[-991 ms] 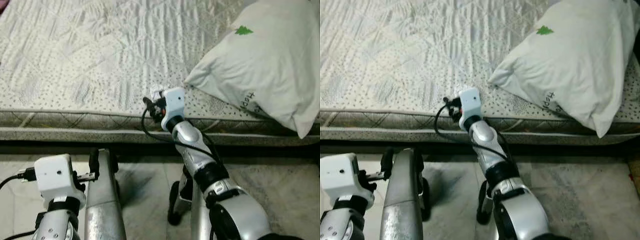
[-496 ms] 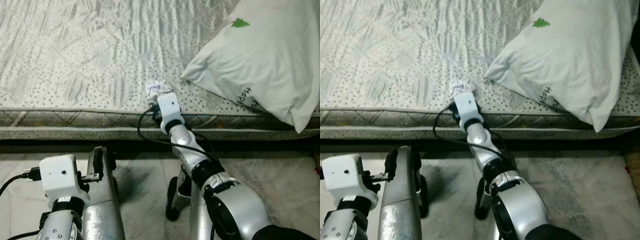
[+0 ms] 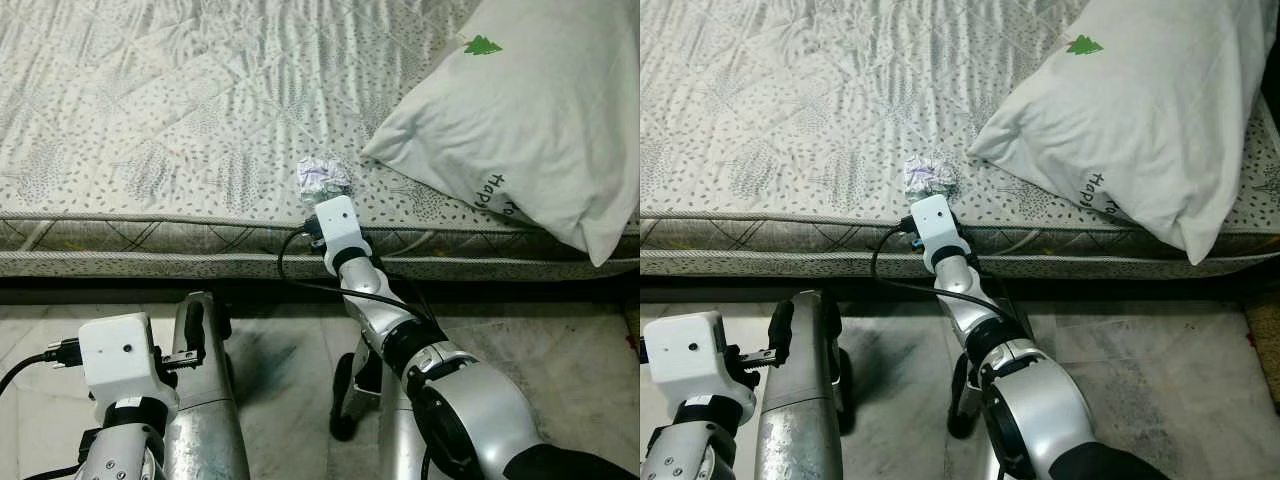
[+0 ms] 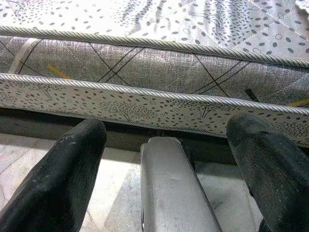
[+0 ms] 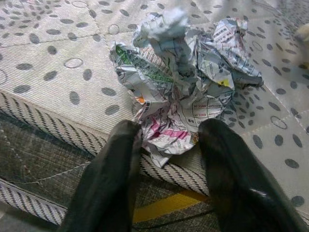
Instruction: Clean up the room
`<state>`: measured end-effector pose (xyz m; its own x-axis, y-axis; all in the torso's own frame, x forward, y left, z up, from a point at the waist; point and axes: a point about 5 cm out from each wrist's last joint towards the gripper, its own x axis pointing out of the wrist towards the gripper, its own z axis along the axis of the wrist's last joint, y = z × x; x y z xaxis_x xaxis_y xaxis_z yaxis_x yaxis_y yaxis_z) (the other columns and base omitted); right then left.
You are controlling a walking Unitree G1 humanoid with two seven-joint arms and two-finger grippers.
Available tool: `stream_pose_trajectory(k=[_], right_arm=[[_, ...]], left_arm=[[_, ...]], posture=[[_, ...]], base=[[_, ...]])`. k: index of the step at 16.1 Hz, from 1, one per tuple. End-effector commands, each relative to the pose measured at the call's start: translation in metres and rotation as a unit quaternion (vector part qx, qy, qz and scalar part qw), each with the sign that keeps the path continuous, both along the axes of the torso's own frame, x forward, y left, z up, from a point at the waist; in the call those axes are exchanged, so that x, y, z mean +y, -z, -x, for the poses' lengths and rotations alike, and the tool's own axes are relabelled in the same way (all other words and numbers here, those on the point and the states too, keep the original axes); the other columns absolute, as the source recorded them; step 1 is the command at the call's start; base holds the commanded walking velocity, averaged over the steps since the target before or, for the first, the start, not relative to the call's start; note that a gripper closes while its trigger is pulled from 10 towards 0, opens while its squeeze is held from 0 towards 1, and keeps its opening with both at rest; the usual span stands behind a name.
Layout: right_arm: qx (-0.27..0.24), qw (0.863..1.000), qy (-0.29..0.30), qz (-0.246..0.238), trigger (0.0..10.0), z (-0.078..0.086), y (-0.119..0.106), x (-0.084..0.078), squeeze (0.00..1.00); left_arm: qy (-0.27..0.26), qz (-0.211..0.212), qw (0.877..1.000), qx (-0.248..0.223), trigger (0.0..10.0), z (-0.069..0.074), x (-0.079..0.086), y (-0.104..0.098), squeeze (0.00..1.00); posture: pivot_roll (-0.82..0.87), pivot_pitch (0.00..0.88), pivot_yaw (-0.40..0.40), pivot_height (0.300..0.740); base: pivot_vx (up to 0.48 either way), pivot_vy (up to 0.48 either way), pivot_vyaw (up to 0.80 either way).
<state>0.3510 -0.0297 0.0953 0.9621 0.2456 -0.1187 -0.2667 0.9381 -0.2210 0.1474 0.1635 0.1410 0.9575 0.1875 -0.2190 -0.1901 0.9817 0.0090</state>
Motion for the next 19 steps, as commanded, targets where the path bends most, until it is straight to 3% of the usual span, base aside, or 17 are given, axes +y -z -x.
stream_pose_trajectory(k=[1,14,19], right_arm=[[0.015,0.999,-0.022,-0.028,0.0,0.008,-0.001,0.026,0.0],[0.013,0.999,-0.016,-0.041,0.0,-0.001,-0.008,0.014,0.0],[-0.008,0.998,-0.021,-0.054,0.0,-0.013,-0.023,0.003,0.0]], left_arm=[[-0.005,-0.003,1.0,0.004,10.0,0.003,0.001,-0.001,0.0],[-0.02,-0.013,1.0,-0.012,10.0,-0.015,0.008,0.003,0.0],[-0.024,-0.013,0.999,-0.045,10.0,-0.045,0.015,0.005,0.0]], posture=[[0.21,0.371,-0.099,0.538],[0.21,0.296,-0.119,0.538],[0.19,0.168,-0.124,0.538]], base=[[0.0,0.0,0.0],[0.0,0.0,0.0],[0.0,0.0,0.0]])
